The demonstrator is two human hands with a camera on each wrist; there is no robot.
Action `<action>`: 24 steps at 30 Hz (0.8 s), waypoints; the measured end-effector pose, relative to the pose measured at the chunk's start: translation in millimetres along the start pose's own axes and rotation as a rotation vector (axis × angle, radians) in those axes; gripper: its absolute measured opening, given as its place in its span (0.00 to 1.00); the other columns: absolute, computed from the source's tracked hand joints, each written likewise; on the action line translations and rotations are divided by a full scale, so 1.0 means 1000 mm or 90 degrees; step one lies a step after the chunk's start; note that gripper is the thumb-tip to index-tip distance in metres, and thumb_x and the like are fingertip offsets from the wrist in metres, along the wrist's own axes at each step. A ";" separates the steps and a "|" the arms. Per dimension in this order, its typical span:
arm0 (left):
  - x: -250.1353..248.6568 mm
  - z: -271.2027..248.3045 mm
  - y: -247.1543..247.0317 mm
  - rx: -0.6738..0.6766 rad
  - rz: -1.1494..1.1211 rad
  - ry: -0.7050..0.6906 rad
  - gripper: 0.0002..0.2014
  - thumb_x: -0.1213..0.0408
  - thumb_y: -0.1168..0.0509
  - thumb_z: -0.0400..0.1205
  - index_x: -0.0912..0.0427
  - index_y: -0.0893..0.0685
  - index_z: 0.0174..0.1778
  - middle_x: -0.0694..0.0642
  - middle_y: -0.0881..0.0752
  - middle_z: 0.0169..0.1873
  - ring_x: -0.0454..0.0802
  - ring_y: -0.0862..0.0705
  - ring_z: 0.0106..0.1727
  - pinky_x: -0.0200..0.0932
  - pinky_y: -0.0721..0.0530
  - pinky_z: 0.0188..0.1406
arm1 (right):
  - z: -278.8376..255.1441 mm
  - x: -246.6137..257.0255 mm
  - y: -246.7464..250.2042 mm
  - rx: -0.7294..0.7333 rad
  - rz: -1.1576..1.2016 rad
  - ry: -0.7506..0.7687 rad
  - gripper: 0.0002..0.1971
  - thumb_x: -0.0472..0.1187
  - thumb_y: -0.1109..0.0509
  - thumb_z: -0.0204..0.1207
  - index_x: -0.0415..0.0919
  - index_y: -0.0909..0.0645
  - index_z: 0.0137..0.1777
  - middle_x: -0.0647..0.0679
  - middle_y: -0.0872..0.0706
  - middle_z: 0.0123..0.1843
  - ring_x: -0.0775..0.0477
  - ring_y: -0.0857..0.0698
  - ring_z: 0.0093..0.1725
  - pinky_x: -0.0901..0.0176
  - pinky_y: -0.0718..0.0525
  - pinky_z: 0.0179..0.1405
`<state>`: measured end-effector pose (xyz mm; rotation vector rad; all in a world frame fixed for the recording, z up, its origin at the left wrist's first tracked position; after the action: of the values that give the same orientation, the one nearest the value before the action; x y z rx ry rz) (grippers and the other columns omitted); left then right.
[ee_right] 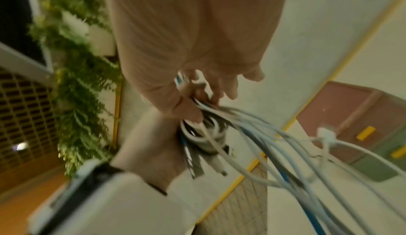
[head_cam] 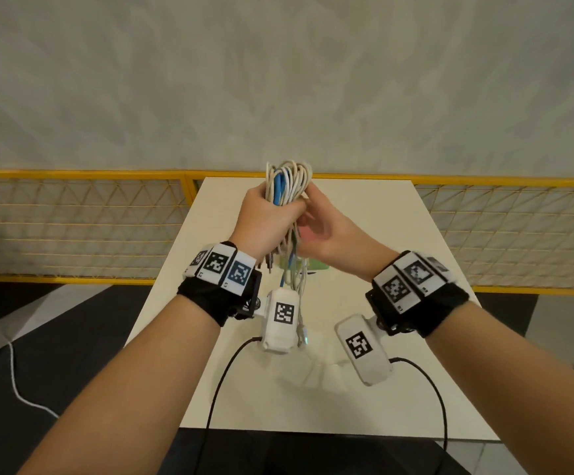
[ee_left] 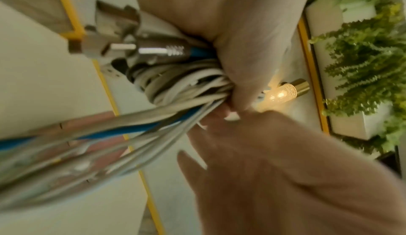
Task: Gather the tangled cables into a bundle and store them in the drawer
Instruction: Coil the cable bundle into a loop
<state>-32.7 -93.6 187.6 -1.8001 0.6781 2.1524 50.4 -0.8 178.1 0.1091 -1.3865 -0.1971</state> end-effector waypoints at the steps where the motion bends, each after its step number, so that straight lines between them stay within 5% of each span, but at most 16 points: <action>1: -0.004 -0.002 -0.002 0.006 -0.025 -0.008 0.06 0.71 0.30 0.76 0.65 0.12 0.47 0.60 0.12 0.35 0.50 0.12 0.36 0.44 0.11 0.39 | 0.002 -0.002 -0.004 -0.010 -0.012 0.012 0.46 0.18 0.33 0.67 0.48 0.49 0.79 0.48 0.25 0.69 0.51 0.21 0.68 0.56 0.17 0.62; 3: -0.010 -0.006 -0.004 0.001 -0.059 -0.031 0.03 0.70 0.28 0.77 0.62 0.12 0.46 0.55 0.13 0.33 0.44 0.14 0.33 0.41 0.12 0.36 | 0.004 -0.004 -0.008 -0.024 -0.017 0.048 0.50 0.17 0.32 0.67 0.48 0.57 0.79 0.46 0.25 0.66 0.53 0.17 0.62 0.60 0.15 0.54; 7: -0.019 -0.005 0.007 -0.054 -0.176 -0.020 0.09 0.62 0.22 0.75 0.61 0.15 0.39 0.52 0.17 0.22 0.48 0.18 0.22 0.42 0.16 0.26 | 0.005 -0.026 -0.008 -0.032 -0.105 0.039 0.53 0.27 0.33 0.75 0.59 0.71 0.79 0.35 0.24 0.69 0.37 0.15 0.51 0.42 0.13 0.51; 10: -0.025 0.000 0.016 -0.061 -0.198 -0.059 0.12 0.61 0.21 0.74 0.59 0.19 0.33 0.53 0.19 0.22 0.48 0.20 0.23 0.40 0.17 0.28 | 0.000 -0.054 -0.012 -0.053 -0.216 -0.014 0.28 0.39 0.41 0.83 0.45 0.46 0.81 0.44 0.13 0.48 0.55 0.18 0.35 0.55 0.18 0.37; 13: -0.017 -0.002 0.018 -0.049 -0.148 -0.049 0.12 0.58 0.22 0.75 0.62 0.15 0.40 0.53 0.17 0.25 0.46 0.17 0.26 0.39 0.17 0.30 | -0.002 -0.059 -0.008 -0.033 -0.240 -0.049 0.16 0.38 0.36 0.82 0.40 0.28 0.69 0.46 0.14 0.45 0.57 0.17 0.41 0.58 0.19 0.45; 16: -0.007 -0.003 0.016 -0.038 -0.145 -0.031 0.10 0.58 0.22 0.75 0.59 0.14 0.41 0.52 0.14 0.27 0.47 0.15 0.28 0.42 0.16 0.32 | -0.001 -0.047 -0.007 -0.044 -0.222 -0.024 0.22 0.42 0.25 0.74 0.43 0.25 0.67 0.52 0.14 0.56 0.57 0.16 0.55 0.61 0.19 0.58; 20: -0.012 -0.005 0.012 0.005 -0.212 -0.058 0.05 0.63 0.24 0.77 0.54 0.13 0.38 0.48 0.13 0.27 0.52 0.09 0.44 0.50 0.12 0.48 | -0.002 -0.036 -0.021 -0.090 -0.109 0.035 0.05 0.34 0.34 0.79 0.45 0.23 0.48 0.46 0.17 0.38 0.54 0.17 0.33 0.56 0.15 0.38; 24: -0.012 -0.009 0.014 0.073 -0.320 -0.059 0.04 0.67 0.28 0.80 0.56 0.15 0.40 0.51 0.13 0.27 0.54 0.10 0.41 0.49 0.13 0.48 | -0.002 -0.053 -0.024 -0.034 -0.133 -0.051 0.12 0.53 0.35 0.76 0.48 0.20 0.36 0.28 0.19 0.33 0.45 0.20 0.26 0.46 0.17 0.32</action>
<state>-29.2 -108.5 200.8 -1.5885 0.2772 1.8057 41.6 -13.9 122.1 0.2030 -1.4484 -0.4159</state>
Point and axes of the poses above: each hand's wrist, its own z-axis towards the middle knuckle, its own y-axis out of the back of the hand, x = y × z, the point moved 2 cm from there along z, towards the middle knuckle
